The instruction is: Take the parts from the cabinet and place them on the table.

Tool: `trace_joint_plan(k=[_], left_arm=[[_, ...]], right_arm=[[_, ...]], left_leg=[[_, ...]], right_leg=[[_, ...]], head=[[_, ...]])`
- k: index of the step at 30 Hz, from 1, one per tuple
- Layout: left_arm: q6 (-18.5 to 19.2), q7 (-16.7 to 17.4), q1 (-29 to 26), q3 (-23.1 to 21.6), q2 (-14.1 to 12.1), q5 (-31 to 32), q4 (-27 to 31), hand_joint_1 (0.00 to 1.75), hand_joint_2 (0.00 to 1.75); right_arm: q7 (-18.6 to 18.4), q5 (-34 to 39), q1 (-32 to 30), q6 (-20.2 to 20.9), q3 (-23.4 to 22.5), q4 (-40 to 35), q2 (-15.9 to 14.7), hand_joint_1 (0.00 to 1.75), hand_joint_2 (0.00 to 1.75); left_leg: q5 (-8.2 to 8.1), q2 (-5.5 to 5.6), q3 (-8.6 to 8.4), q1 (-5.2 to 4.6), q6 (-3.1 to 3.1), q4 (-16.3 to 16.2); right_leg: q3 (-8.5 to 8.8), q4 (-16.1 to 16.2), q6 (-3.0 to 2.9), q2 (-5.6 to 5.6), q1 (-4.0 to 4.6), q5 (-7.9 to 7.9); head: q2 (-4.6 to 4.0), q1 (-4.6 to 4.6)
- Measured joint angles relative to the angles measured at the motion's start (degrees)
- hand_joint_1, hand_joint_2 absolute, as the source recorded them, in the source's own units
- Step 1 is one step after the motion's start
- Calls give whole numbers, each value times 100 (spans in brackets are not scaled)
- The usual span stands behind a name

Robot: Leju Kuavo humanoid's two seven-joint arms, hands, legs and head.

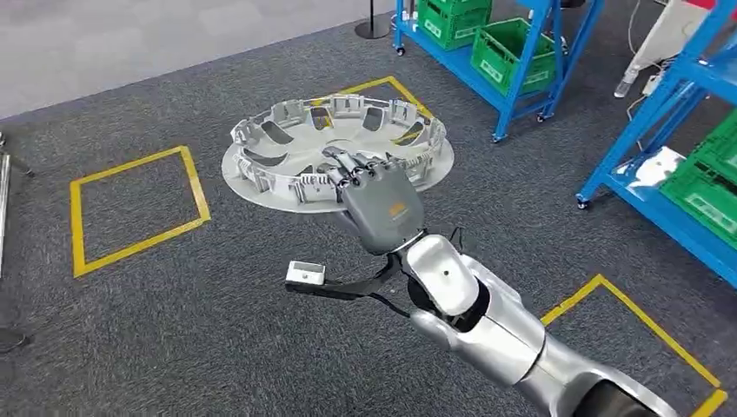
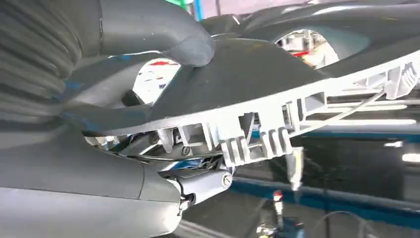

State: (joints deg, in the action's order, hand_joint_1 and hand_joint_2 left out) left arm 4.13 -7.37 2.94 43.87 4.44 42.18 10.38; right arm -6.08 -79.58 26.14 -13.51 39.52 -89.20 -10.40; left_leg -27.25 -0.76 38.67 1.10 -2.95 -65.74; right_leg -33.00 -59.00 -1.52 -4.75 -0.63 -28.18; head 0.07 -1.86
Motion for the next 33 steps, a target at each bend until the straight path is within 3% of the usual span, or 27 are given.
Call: trace_joint_plan(k=[1, 2, 3, 6, 7, 8, 9, 11, 12, 13, 15, 16, 17, 19, 21, 22, 23, 24, 26, 27, 28, 29, 30, 31, 32, 33], left_arm=[[0, 0, 9, 0, -2, 2, 0, 0, 175], [0, 0, 25, 2, 7, 2, 0, 0, 175], [0, -2, 25, 2, 7, 2, 0, 0, 175], [0, 0, 7, 7, 0, 9, 0, 0, 175], [0, -2, 3, 7, 2, 9, 0, 0, 175], [0, 0, 8, 7, -2, 11, 0, 0, 175], [0, -2, 20, 7, -13, 11, 4, 0, 175], [0, -2, 41, 9, -11, 11, 7, 0, 175], [0, -2, 38, 7, -11, 11, 7, 0, 175], [0, -2, 36, 9, -11, 11, 7, 0, 175], [-2, 0, 29, 9, -11, 13, 4, 0, 175], [-2, 0, 28, 9, 4, 15, 4, 0, 175], [-2, 0, 31, 9, 15, 17, 4, 0, 175], [-9, -2, 37, 9, 13, 17, 4, 0, 175], [-9, 2, 7, 11, 13, 17, 0, 0, 175], [-13, 9, 3, 17, 0, 17, 0, 0, 175], [-17, 9, -1, 22, 2, 17, 0, 0, 175], [-17, 11, 10, 22, 4, 17, 0, 0, 175], [-17, 9, 27, 22, 7, 17, 0, 0, 175], [-17, 7, 25, 22, 7, 17, 0, 0, 175], [-17, 7, 18, 26, 7, 17, 0, 0, 175], [-17, 4, 7, 30, 0, 17, 0, 0, 175], [-17, 4, 4, 31, -7, 17, 0, 0, 175], [-17, 0, 8, 33, -18, 17, 0, 0, 175], [-17, -2, 19, 33, -15, 17, 2, 0, 175], [-17, -7, 28, 33, -9, 17, 2, 0, 175]], right_arm=[[-2, 2, 23, -7, 11, 16, 0, 175, 175], [-2, 4, 43, -11, 15, 33, 0, 175, 175], [-2, 20, 72, -9, 22, 57, 0, 175, 175], [9, 48, 160, -13, 81, 112, 2, 175, 175], [7, 55, 188, -13, 96, 136, 2, 175, 175], [7, 57, 202, -20, 98, 149, 2, 175, 175], [7, 59, 209, -22, 105, 166, 2, 175, 175], [9, 57, 212, -24, 114, 217, 0, 175, 175], [9, 59, 212, -22, 116, 239, 0, 175, 175], [7, 61, 212, -22, 127, 262, 0, 175, 175], [-4, 68, 218, -20, 144, 293, 0, 175, 175], [-9, 72, 235, -20, 153, 304, 0, 175, 175], [-7, 72, 252, -22, 162, 315, 0, 175, 175], [-20, 70, 277, -26, 195, 317, 15, 175, 175], [-44, 61, 281, -22, 219, 317, 30, 175, 175], [-55, 55, 284, -20, 227, 317, 57, 175, 175], [-59, 52, 282, -15, 234, 315, 70, 175, 175], [-57, 48, 293, -20, 234, 315, 70, 175, 175], [-77, 37, 290, -20, 236, 315, 70, 175, 175], [-90, 37, 284, -20, 241, 315, 70, 175, 175], [-100, 37, 267, -20, 247, 315, 70, 175, 175], [-116, 35, 244, -20, 251, 315, 70, 175, 175], [-131, 35, 228, -18, 254, 315, 70, 175, 175], [-131, 35, 224, -18, 254, 315, 70, 175, 175], [-133, 35, 221, -18, 254, 315, 70, 175, 175], [-133, 33, 224, -18, 251, 315, 70, 175, 175]], left_leg=[[168, -245, -286, 0, 2, 506], [81, -375, -363, -64, 55, 601], [115, -268, -327, -42, 131, 622], [127, -77, -312, -79, 239, 633], [146, -12, -332, -42, 276, 657], [150, 38, -331, -33, 307, 657], [155, 93, -327, -33, 331, 657], [151, 256, -325, -46, 350, 652], [151, 341, -326, -50, 350, 648], [151, 431, -330, -50, 349, 644], [155, 600, -334, -48, 337, 630], [156, 679, -330, -43, 322, 619], [161, 724, -300, -42, 293, 612], [189, 851, -251, -25, 195, 627], [222, 971, -240, -8, 108, 680], [207, 939, -206, -1, 87, 634], [89, 556, -130, -59, 87, 469], [-139, 320, 54, -60, 74, 94], [-526, 162, 468, -41, 48, -777], [-596, 143, 602, -35, 33, -1067], [-535, 133, 601, -28, 21, -1080], [-357, 114, 460, -18, 12, -825], [-104, 47, 182, -12, 4, -321], [107, -95, -110, -12, 3, 209], [91, -417, -284, -36, 15, 592], [124, -346, -320, -46, 110, 607]], right_leg=[[13, -27, 38, -62, 2, -31], [4, -55, 86, -107, 59, -70], [13, -58, 108, -153, 57, -77], [73, -28, 208, -325, 30, -95], [66, -101, 260, -108, -14, -154], [-28, -309, 269, 192, -28, -288], [-218, -689, 272, 349, -35, -491], [-705, -1634, 284, 440, -26, -858], [-853, -1861, 278, 444, -22, -858], [-851, -1775, 260, 452, -21, -714], [-514, -974, 213, 515, -24, -206], [-245, -390, 181, 686, -27, 65], [-141, -140, 169, 1015, -49, 12], [-153, -98, 186, 859, -6, 42], [-129, -81, 124, 751, 13, 57], [-106, -7, 71, 651, -50, 100], [-86, 15, 25, 579, -33, 101], [-82, 15, -11, 505, -20, 100], [-79, 7, -35, 340, -3, 81], [-79, 6, -37, 262, 0, 76], [-70, 5, -29, 190, -1, 67], [-60, 2, -19, 118, -3, 57], [-48, -11, 6, 41, -8, 39], [-36, -34, 33, -21, -12, 14], [-25, -60, 80, -83, 11, -20], [-35, -89, 118, -126, 52, -49]], head=[[0, 0], [0, 7], [0, -33], [0, -37], [0, -42], [0, -48], [0, -68], [0, -72], [0, -72], [0, -72], [0, -74], [0, -79], [0, -72], [0, -81], [0, -83], [0, -85], [0, -55], [0, -28], [0, -28], [0, -24], [0, -26], [0, -24], [0, -24], [0, -24], [0, -22], [0, -26]])
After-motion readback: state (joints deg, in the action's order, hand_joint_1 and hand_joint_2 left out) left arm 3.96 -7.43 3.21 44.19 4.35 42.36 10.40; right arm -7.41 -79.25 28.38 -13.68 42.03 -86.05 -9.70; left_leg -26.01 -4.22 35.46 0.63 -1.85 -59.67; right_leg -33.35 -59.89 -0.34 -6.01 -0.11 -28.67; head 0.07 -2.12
